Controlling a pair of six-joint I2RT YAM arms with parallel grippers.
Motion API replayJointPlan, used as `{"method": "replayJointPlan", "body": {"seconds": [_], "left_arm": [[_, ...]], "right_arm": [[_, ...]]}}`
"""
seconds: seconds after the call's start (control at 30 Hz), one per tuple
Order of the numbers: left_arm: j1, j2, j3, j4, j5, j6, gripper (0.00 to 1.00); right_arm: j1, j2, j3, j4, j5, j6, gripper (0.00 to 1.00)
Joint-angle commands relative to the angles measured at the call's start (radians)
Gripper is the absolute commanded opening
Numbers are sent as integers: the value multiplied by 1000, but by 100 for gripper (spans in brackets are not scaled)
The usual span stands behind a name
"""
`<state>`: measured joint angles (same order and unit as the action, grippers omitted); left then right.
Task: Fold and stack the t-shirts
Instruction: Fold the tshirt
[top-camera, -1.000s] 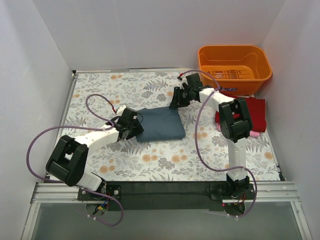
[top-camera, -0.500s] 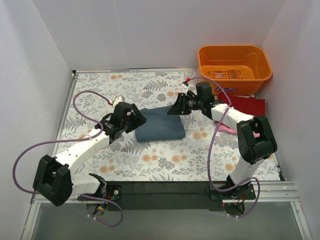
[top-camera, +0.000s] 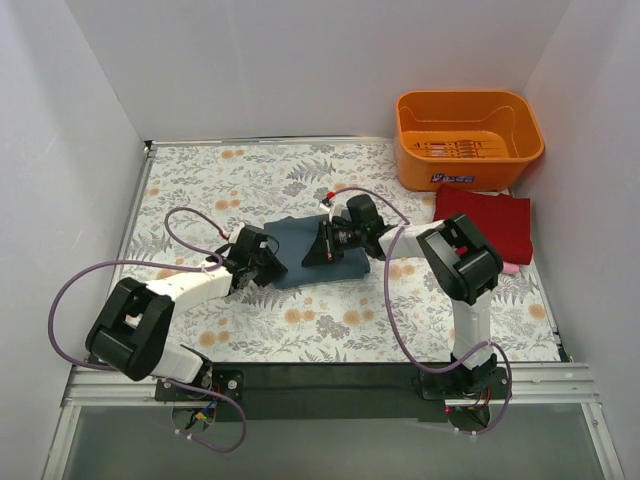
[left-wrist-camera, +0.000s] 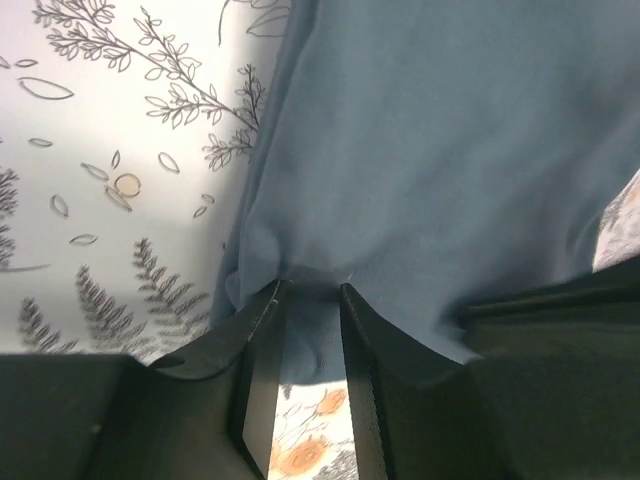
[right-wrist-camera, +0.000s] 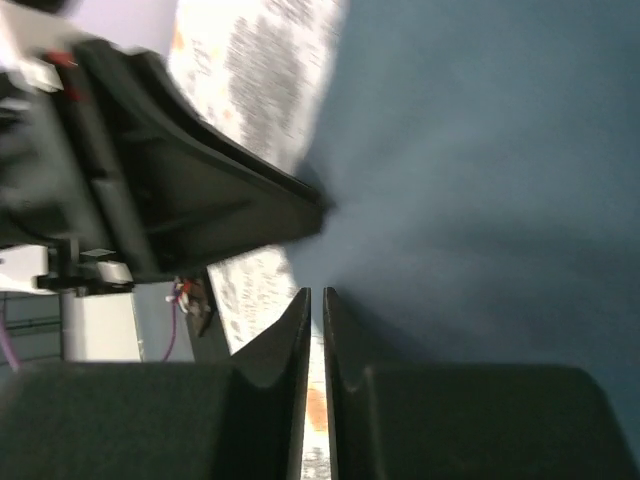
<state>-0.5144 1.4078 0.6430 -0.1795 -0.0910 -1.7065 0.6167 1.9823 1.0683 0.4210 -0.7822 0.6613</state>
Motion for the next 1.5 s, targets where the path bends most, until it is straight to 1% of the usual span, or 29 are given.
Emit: {"method": "replayJointPlan", "body": {"seconds": [0.0, 0.03, 0.07, 0.1, 0.2, 0.3, 0.5, 0.6, 0.67, 0.77, 0.93, 1.03, 1.17, 1.33, 1.47], "left_arm": [[22, 57, -48, 46, 19, -48, 28], [48, 92, -72, 51, 36, -56, 28], [65, 108, -81, 55, 75, -64, 28], [88, 114, -91, 63, 86, -70, 27], [103, 89, -106, 66, 89, -67, 26], [102, 8, -92, 43, 89, -50, 26], [77, -168, -37, -18, 161, -48, 36], [47, -199, -34, -20, 165, -64, 37], [40, -188, -43, -20, 158, -65, 37], [42, -130, -75, -12, 157, -73, 33], [45, -47, -157, 34, 103, -94, 29], [66, -10, -169, 34, 114, -110, 27], [73, -35, -175, 31, 114, -110, 25], [71, -72, -167, 15, 111, -104, 25], [71, -63, -166, 14, 114, -100, 25]], "right_arm": [[-6, 64, -51, 91, -26, 23, 11], [-11, 93, -60, 93, -22, 17, 10], [-17, 105, -65, 93, -22, 18, 9], [-32, 115, -70, 93, -23, 15, 8], [-46, 115, -73, 90, -23, 11, 7], [-43, 63, -71, 88, -42, 21, 8], [-34, -86, -105, 87, -72, 20, 9], [-5, -97, -114, 87, -83, 11, 9], [8, -82, -117, 88, -89, 8, 9], [32, -25, -116, 88, -98, 0, 8], [31, 73, -131, 87, -85, -14, 6], [20, 93, -134, 87, -80, -19, 6], [-6, 30, -157, 87, -88, -17, 5], [-44, -118, -228, 75, -91, -31, 5], [-142, -134, -321, 71, -107, -60, 3]]}}
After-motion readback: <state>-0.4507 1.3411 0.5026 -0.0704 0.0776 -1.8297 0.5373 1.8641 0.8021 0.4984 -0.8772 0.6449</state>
